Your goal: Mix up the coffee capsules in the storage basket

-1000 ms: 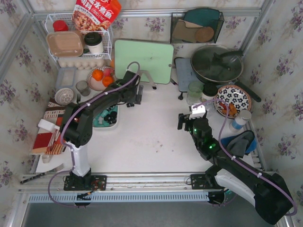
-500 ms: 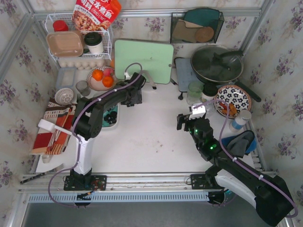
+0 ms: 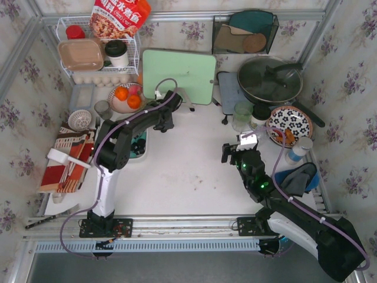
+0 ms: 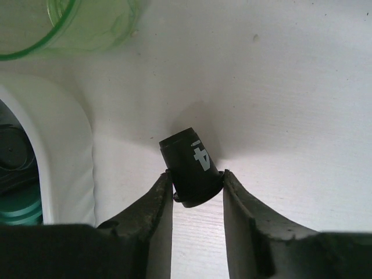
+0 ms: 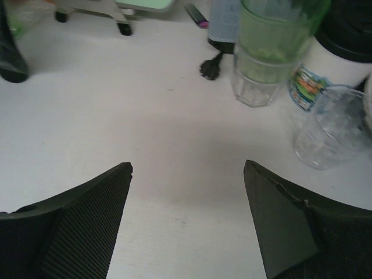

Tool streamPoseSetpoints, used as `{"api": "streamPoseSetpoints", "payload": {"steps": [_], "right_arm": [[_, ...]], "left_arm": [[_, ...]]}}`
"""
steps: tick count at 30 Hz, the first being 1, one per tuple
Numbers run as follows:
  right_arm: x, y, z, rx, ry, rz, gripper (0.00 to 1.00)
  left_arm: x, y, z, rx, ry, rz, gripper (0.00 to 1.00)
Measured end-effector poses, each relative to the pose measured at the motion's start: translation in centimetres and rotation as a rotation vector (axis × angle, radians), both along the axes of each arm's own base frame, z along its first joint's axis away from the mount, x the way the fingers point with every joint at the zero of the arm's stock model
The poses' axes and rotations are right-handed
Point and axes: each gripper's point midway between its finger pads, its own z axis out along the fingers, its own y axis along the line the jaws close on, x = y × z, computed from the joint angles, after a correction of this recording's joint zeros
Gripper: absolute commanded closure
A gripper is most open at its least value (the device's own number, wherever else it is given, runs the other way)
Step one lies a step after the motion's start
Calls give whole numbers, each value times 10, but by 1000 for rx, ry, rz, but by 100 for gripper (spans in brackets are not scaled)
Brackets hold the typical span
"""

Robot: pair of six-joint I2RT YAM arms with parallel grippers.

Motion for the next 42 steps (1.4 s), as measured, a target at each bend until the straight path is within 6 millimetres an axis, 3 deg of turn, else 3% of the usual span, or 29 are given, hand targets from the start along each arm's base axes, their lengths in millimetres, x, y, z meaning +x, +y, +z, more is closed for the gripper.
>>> {"api": "streamPoseSetpoints", "payload": {"steps": [7, 10, 13, 15, 18, 21, 25, 27, 32, 38, 40, 42], "right_arm": [[3, -34, -10, -16, -24, -168, 14], [4, -44, -6, 3, -45, -221, 14], [7, -57, -2, 14, -66, -277, 13], [8, -67, -1, 16, -74, -319, 12], [9, -76, -1, 15, -87, -358, 11], [6, -92, -12, -4, -102, -405, 11], [-2, -118, -36, -39, -108, -464, 11], [0, -132, -41, -41, -107, -502, 10], [17, -142, -45, -29, -114, -518, 10], [33, -149, -37, 8, -194, -494, 4], [33, -151, -46, 13, -185, -480, 0], [32, -146, -57, 10, -158, -443, 0]], "left_arm": [[-12, 1, 17, -10, -22, -39, 72], [-21, 0, 47, -37, -73, -67, 70], [-31, 5, 96, -66, -169, -90, 68], [-37, 17, 121, -60, -234, -88, 63], [-49, 45, 139, -7, -279, -74, 60], [-57, 76, 132, 46, -260, -53, 60], [-66, 110, 98, 96, -171, -20, 56], [-70, 114, 80, 87, -118, -27, 52], [-75, 124, 54, 77, -52, -14, 26], [-78, 127, 72, 57, -132, -13, 5], [-80, 129, 83, 46, -179, -19, 0], [-84, 131, 95, 37, -234, -33, 1]]}}
